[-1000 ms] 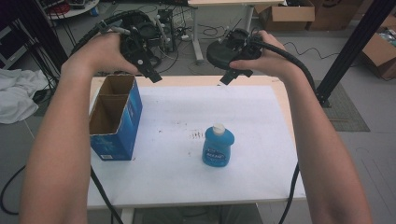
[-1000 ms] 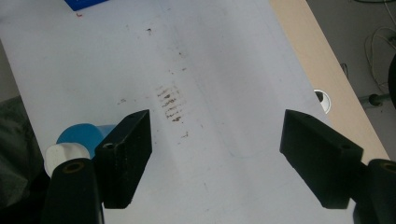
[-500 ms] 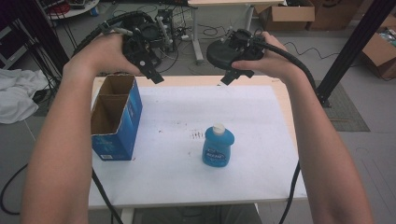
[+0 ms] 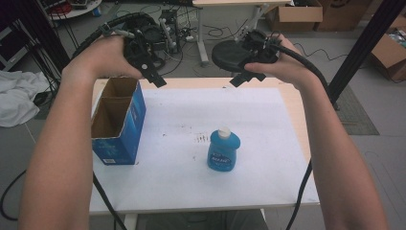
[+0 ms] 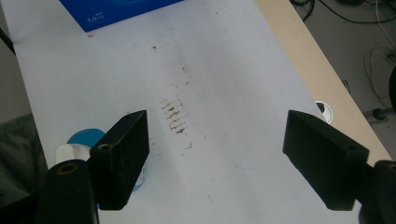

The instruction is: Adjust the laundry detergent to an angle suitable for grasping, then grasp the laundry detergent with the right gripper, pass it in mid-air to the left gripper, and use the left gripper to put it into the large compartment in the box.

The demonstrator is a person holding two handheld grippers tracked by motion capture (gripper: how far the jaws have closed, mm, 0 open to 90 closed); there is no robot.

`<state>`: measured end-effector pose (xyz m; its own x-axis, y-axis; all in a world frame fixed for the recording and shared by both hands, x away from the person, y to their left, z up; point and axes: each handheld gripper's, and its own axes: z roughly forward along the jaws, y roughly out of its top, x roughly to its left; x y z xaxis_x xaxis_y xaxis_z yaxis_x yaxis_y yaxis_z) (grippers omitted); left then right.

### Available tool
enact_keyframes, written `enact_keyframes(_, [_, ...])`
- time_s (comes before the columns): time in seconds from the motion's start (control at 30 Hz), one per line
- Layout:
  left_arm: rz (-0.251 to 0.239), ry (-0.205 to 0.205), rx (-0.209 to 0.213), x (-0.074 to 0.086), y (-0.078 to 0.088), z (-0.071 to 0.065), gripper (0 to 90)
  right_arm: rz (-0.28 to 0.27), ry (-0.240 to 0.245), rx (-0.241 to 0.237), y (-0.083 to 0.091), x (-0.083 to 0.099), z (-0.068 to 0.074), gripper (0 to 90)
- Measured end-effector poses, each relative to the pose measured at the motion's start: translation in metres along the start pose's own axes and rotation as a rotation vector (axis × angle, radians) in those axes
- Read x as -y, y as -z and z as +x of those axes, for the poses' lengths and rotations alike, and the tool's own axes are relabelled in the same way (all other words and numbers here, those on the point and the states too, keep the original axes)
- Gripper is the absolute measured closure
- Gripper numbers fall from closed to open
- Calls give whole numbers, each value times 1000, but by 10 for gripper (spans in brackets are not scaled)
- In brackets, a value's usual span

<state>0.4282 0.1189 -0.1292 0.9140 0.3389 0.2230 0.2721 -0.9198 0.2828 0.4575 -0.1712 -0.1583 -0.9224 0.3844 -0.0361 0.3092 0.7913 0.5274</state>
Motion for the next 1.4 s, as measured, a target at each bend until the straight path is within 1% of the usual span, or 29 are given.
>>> enact_keyframes(0.23, [0, -6, 2, -2, -2, -2, 146, 11, -1, 4, -2, 2, 0, 229])
enact_keyframes(0.37, [-3, -3, 5, -2, -2, -1, 146, 9, 4, 4, -3, 2, 0, 229])
enact_keyframes(0.43, [5, -5, 5, -2, -3, -1, 146, 13, 1, 3, -3, 2, 0, 229])
enact_keyframes(0.57, [0, -4, 11, -2, -6, -1, 146, 10, 5, 1, -5, 2, -2, 229])
enact_keyframes(0.6, [2, -5, 12, -2, -7, 0, 146, 9, 0, 0, -5, 2, -2, 228])
enact_keyframes(0.67, [8, -7, 12, -3, -10, 0, 146, 10, 5, -2, -7, 3, -3, 228])
enact_keyframes(0.77, [3, -6, 14, -3, -13, 0, 146, 15, 6, -5, -10, 4, -2, 229])
enact_keyframes(0.93, [12, -5, 19, -5, -16, 1, 144, 9, 4, -9, -10, 8, -3, 227])
enact_keyframes(1.17, [12, -10, 17, -10, -17, 0, 144, -20, -16, -22, -8, 20, -7, 219])
enact_keyframes(1.33, [20, -10, 13, -11, -19, -2, 142, -28, -19, -25, -7, 27, -6, 216])
enact_keyframes(1.4, [21, -11, 12, -11, -19, -3, 141, -24, -13, -23, -6, 34, -4, 213])
